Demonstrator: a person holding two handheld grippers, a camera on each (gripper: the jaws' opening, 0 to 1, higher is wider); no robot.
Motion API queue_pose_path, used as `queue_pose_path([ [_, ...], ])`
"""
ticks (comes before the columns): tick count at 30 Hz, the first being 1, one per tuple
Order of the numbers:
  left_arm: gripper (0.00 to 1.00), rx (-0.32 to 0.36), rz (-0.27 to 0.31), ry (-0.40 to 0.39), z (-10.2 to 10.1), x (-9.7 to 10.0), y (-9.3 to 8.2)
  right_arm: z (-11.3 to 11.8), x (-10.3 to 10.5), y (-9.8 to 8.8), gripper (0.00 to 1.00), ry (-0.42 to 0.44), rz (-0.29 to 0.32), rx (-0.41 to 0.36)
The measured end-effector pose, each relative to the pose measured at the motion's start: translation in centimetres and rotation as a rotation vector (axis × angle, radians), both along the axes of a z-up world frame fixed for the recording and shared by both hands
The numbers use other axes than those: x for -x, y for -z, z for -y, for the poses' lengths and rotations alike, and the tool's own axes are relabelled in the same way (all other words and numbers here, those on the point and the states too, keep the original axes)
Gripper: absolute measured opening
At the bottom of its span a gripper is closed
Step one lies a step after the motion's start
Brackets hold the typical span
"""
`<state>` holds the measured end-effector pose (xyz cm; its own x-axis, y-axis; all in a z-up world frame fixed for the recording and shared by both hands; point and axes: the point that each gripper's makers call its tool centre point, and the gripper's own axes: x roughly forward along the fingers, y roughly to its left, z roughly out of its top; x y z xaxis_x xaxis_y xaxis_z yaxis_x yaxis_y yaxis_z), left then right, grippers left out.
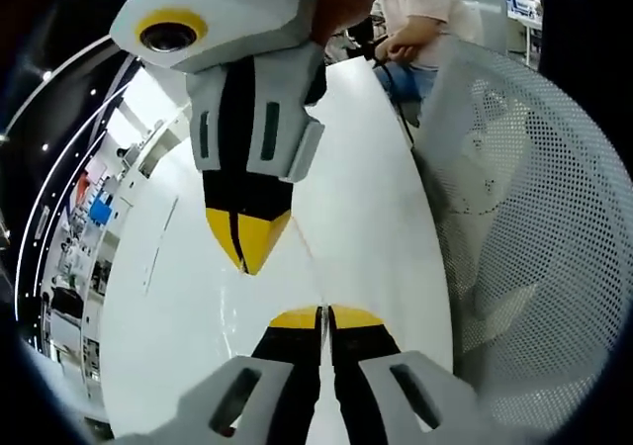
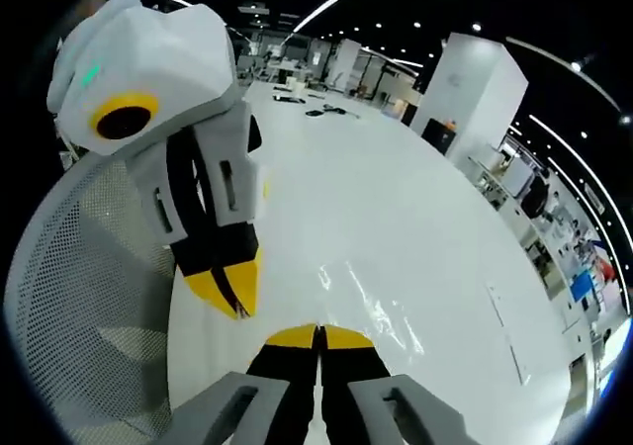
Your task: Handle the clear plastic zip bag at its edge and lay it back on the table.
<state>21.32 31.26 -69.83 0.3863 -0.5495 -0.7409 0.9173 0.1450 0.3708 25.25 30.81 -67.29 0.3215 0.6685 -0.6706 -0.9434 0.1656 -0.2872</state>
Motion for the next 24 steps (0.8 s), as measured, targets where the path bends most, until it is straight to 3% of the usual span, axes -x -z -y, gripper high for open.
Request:
queue_pose_path([
  [14, 0.01, 0.000, 0.035, -0.033, -0.7, -1.0, -0.7, -0.5, -1.4, -2.4, 0.00, 0.034, 0.084, -0.060],
  [24, 0.00, 0.001, 0.043, -0.022, -0.1, -1.1, -1.3, -0.4, -2.2, -5.2, 0.00, 0.058, 0.170, -0.109],
])
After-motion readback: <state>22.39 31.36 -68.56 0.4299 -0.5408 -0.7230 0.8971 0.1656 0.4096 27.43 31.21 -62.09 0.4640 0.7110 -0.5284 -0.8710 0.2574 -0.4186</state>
